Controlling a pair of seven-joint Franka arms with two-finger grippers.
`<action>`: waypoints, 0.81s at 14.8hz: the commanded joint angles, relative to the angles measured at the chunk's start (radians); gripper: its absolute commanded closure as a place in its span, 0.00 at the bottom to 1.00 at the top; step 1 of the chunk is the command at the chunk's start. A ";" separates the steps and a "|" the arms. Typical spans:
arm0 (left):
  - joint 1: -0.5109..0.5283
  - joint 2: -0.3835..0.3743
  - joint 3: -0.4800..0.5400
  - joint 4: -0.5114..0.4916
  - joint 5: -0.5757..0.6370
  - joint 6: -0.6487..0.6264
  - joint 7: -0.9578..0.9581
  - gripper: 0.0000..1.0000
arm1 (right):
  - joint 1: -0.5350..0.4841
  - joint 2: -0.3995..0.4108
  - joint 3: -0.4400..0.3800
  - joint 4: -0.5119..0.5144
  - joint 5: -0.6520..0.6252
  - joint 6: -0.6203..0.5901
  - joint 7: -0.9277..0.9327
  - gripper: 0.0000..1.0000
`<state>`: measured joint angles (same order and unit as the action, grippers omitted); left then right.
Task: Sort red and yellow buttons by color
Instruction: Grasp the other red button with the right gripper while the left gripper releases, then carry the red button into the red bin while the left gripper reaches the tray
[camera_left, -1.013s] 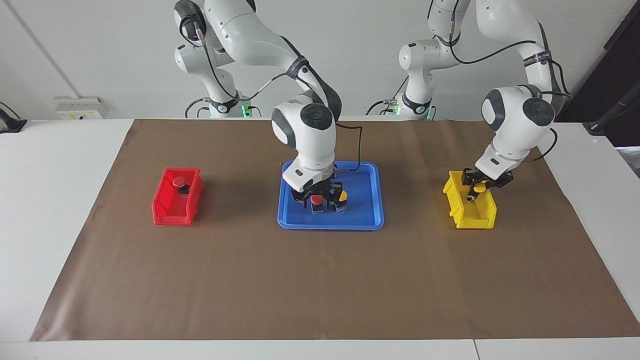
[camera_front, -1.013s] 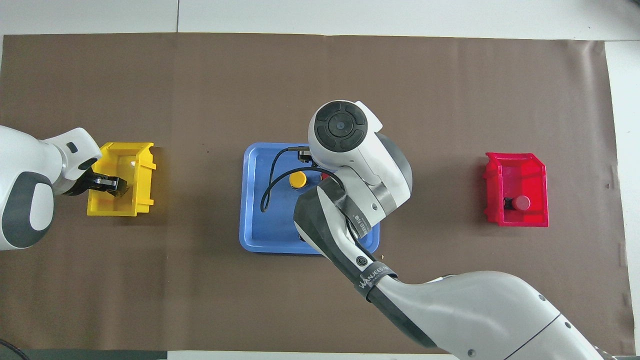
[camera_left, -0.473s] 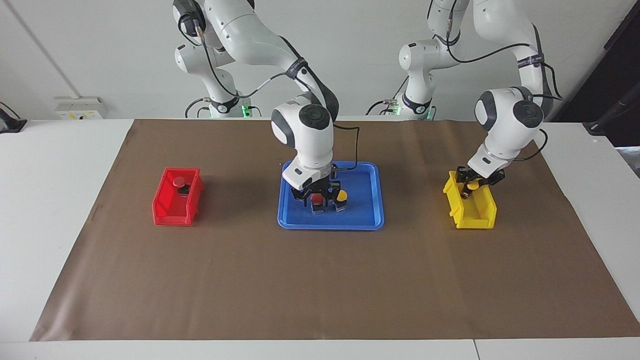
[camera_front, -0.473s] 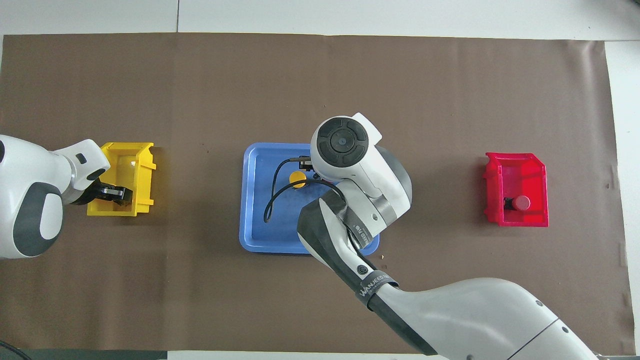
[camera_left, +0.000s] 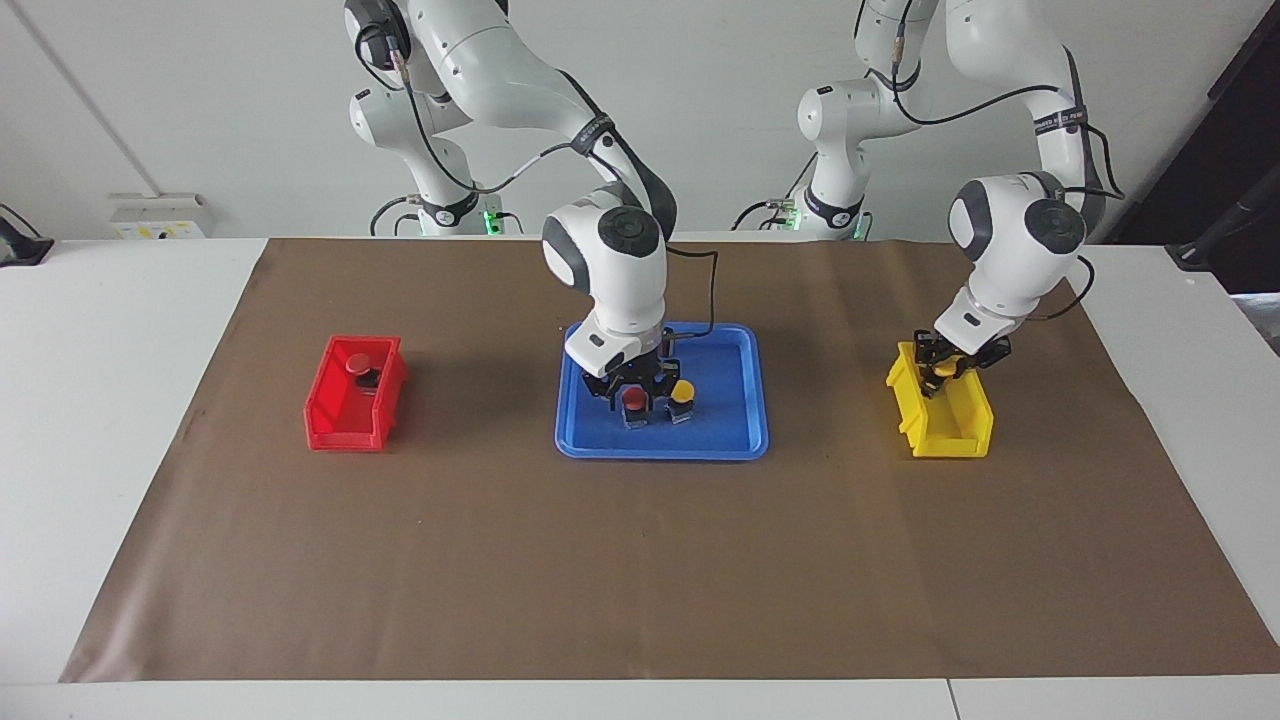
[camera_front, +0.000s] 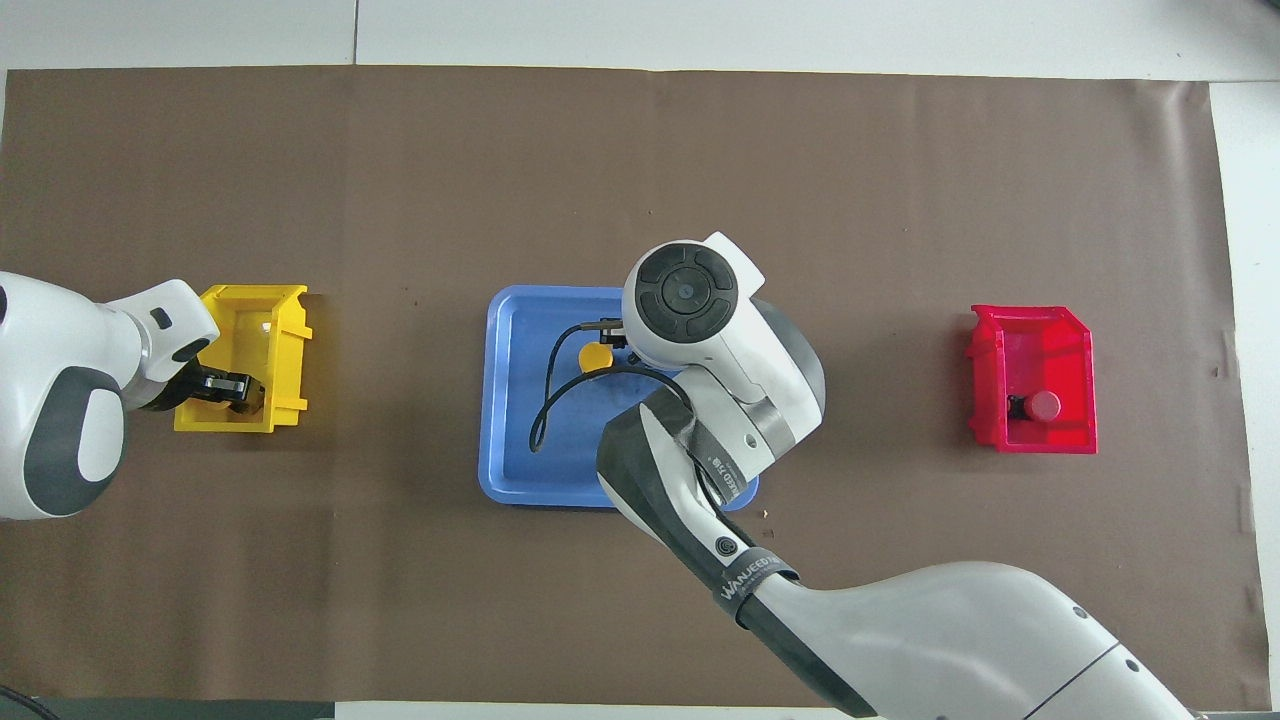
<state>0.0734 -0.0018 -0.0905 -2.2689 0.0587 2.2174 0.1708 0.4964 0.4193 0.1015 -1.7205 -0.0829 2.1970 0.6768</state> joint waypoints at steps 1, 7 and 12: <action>0.003 -0.012 -0.003 0.031 0.018 -0.020 -0.001 0.44 | -0.006 -0.028 0.004 -0.033 0.003 0.023 -0.005 0.73; -0.029 -0.015 -0.032 0.333 0.004 -0.370 -0.031 0.00 | -0.105 -0.110 -0.003 0.079 -0.003 -0.251 -0.136 0.84; -0.312 0.026 -0.034 0.299 0.001 -0.200 -0.558 0.00 | -0.390 -0.312 -0.003 -0.002 0.002 -0.460 -0.569 0.84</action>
<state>-0.1239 -0.0127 -0.1342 -1.9520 0.0569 1.9538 -0.2310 0.2074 0.1784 0.0812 -1.6489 -0.0829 1.7566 0.2509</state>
